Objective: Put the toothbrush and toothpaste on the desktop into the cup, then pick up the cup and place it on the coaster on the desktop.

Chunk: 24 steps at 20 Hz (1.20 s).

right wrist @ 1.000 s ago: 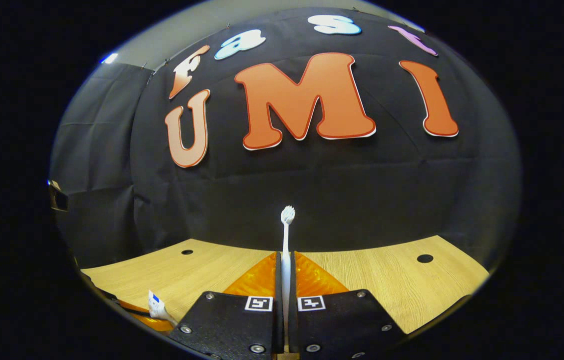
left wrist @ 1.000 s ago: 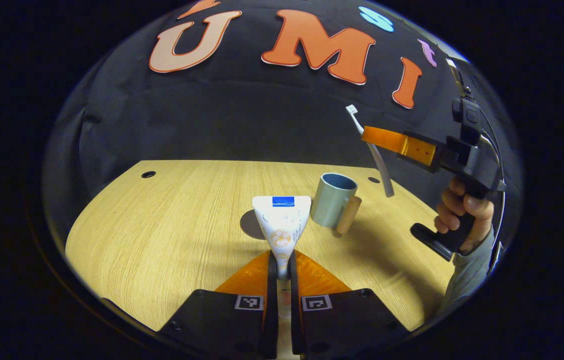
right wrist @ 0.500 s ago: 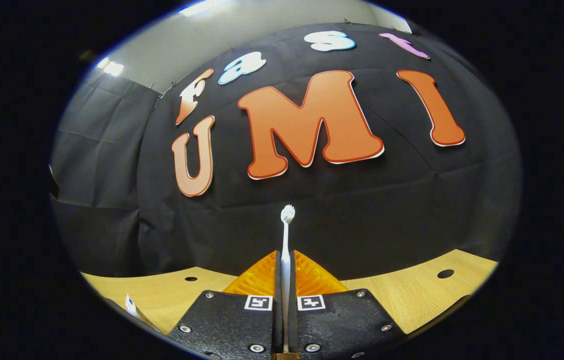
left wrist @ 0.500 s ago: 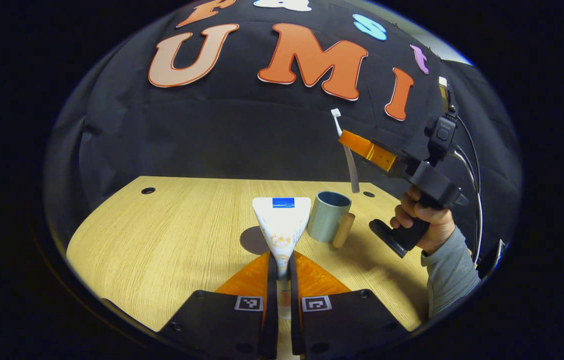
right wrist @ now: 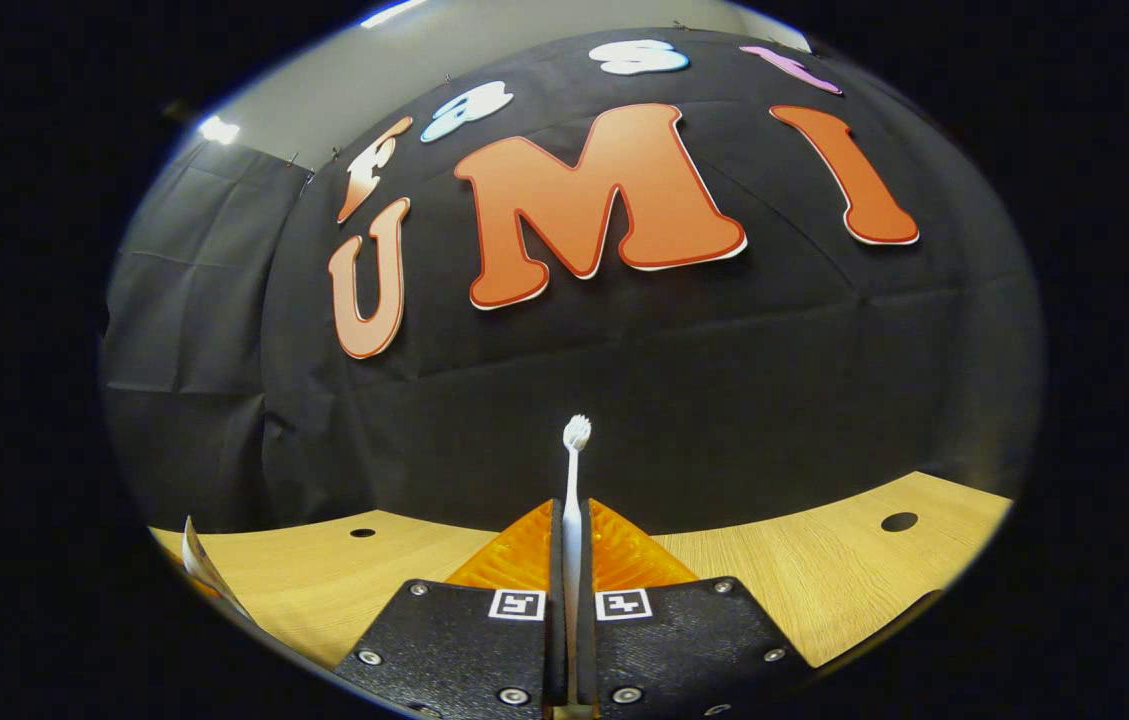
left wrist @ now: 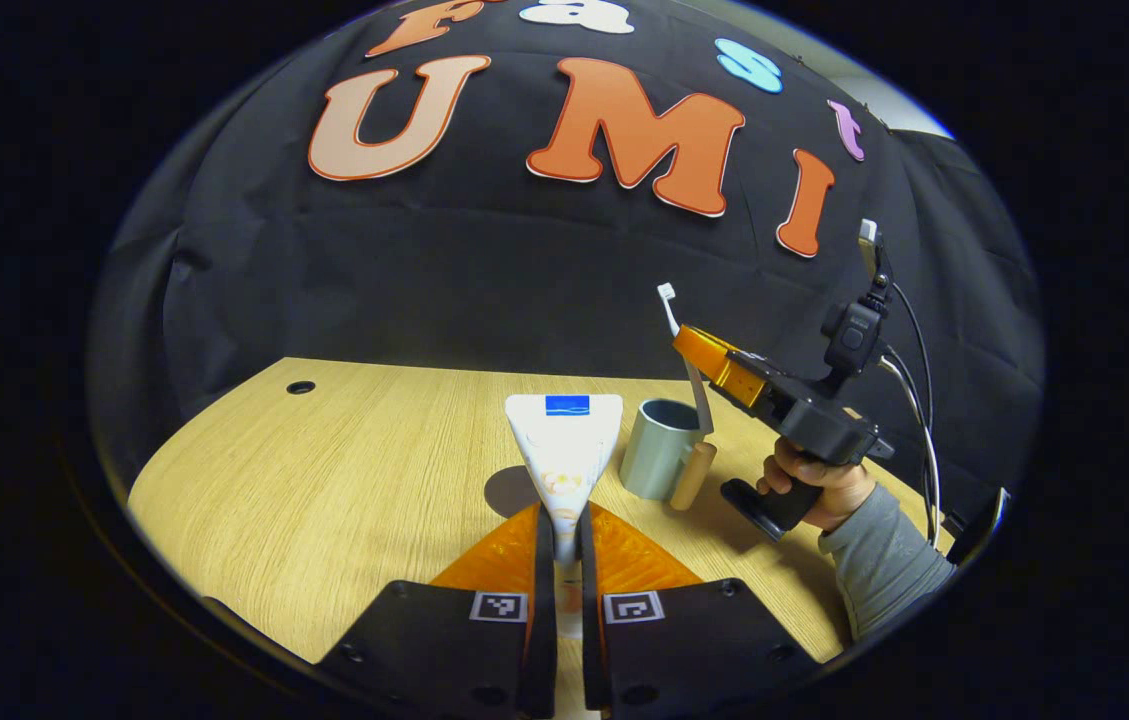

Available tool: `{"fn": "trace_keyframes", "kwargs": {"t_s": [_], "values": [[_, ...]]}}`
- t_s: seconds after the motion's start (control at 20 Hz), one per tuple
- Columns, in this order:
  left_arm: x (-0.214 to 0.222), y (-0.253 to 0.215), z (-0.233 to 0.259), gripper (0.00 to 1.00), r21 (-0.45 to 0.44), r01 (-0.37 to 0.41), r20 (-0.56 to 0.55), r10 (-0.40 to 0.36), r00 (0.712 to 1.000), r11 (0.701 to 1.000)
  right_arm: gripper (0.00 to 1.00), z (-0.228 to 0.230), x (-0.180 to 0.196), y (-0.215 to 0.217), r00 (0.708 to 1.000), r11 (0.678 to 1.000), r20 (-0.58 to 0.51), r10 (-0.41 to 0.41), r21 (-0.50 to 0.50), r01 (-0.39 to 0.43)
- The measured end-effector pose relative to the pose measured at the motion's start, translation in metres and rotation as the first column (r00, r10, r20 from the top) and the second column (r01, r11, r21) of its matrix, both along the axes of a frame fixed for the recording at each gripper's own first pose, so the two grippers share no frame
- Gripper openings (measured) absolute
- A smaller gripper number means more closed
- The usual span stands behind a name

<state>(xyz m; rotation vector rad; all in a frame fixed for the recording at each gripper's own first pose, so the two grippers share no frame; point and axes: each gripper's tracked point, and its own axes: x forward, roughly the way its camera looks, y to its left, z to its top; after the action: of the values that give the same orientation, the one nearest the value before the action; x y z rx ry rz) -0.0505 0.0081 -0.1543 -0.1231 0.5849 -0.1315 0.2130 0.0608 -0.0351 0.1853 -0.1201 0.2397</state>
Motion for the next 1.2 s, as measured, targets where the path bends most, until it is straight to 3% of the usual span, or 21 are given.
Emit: {"fn": "trace_keyframes", "kwargs": {"t_s": [0.25,0.3,0.45,0.85,1.2], "values": [[0.015,-0.010,0.009,0.14,-0.010,-0.001,0.020,0.001,1.000,1.000,0.04,-0.012,-0.002,0.002,1.000,1.000,-0.020,0.017,0.009,-0.017],[0.016,-0.012,0.011,0.14,-0.013,0.002,0.018,-0.001,1.000,1.000,0.09,-0.015,-0.004,0.003,0.999,1.000,-0.028,0.019,0.011,-0.019],[0.022,-0.016,0.016,0.14,-0.030,0.004,0.013,-0.003,1.000,1.000,0.05,-0.024,-0.006,0.000,0.998,1.000,-0.055,0.024,0.018,-0.023],[0.028,-0.018,0.021,0.14,-0.046,0.004,0.020,-0.003,1.000,0.999,0.05,-0.038,-0.015,-0.004,0.988,0.988,-0.130,0.078,0.140,-0.060],[0.026,-0.016,0.026,0.14,-0.040,0.002,0.043,0.000,0.999,0.999,0.08,-0.048,-0.025,-0.012,0.984,0.992,-0.167,0.064,0.116,-0.045]]}}
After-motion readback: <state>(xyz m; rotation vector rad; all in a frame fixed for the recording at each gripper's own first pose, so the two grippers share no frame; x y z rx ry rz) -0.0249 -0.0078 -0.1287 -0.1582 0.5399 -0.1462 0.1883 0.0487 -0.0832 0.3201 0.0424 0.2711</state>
